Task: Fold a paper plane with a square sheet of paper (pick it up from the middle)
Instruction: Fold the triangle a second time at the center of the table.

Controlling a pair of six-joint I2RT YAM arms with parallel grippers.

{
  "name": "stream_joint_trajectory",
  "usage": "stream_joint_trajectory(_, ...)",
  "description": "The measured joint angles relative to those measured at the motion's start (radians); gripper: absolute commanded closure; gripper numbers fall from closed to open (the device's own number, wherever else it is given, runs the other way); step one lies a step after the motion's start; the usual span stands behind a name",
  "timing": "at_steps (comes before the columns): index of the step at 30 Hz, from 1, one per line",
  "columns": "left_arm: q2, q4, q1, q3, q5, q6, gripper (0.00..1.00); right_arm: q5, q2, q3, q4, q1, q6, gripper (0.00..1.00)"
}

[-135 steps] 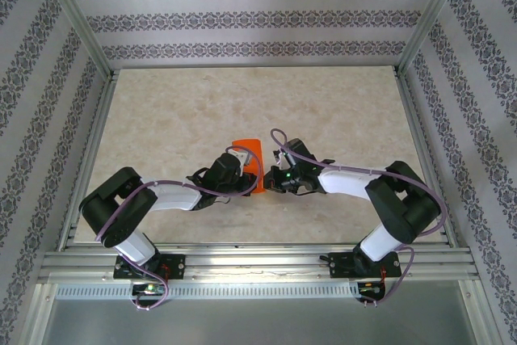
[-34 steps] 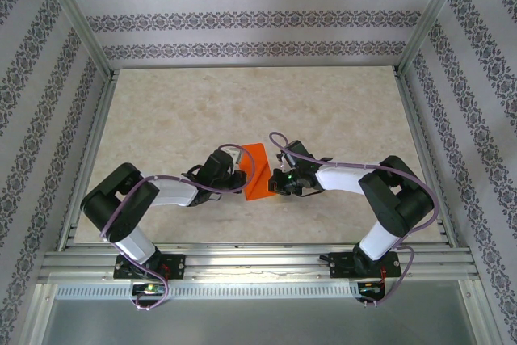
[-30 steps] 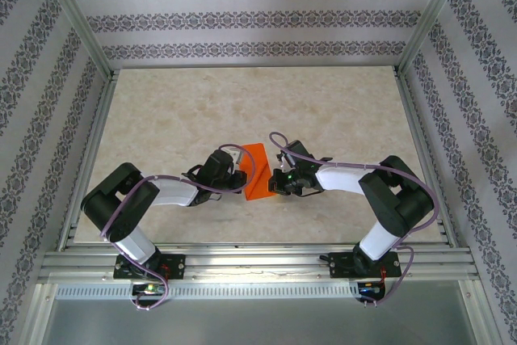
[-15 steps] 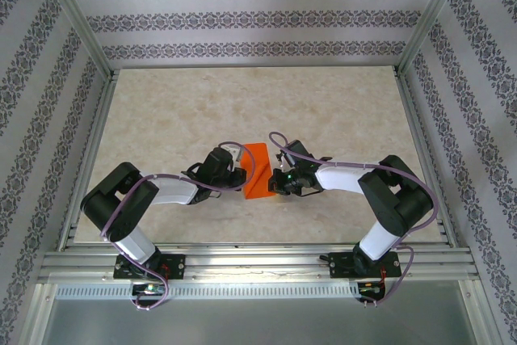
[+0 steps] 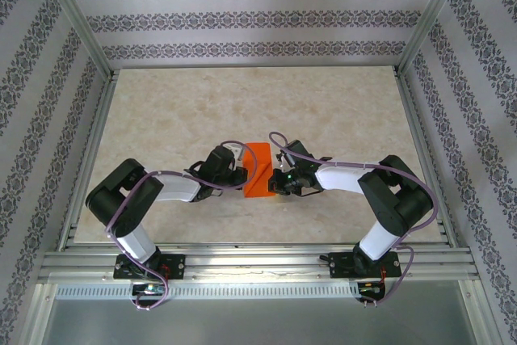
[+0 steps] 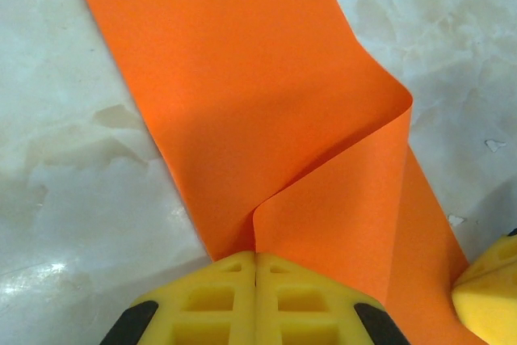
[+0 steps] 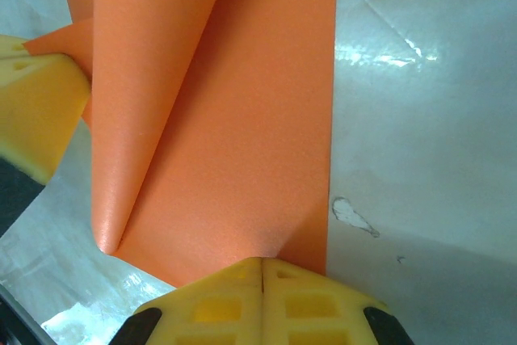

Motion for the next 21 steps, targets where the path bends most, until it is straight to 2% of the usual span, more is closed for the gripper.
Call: stream_joint_trajectory(21,0.030,0.010,0.006,0.017,0.023,0.003,1.00,-0.017,0.003,0.002,0.000,-0.010,0.004,1.00)
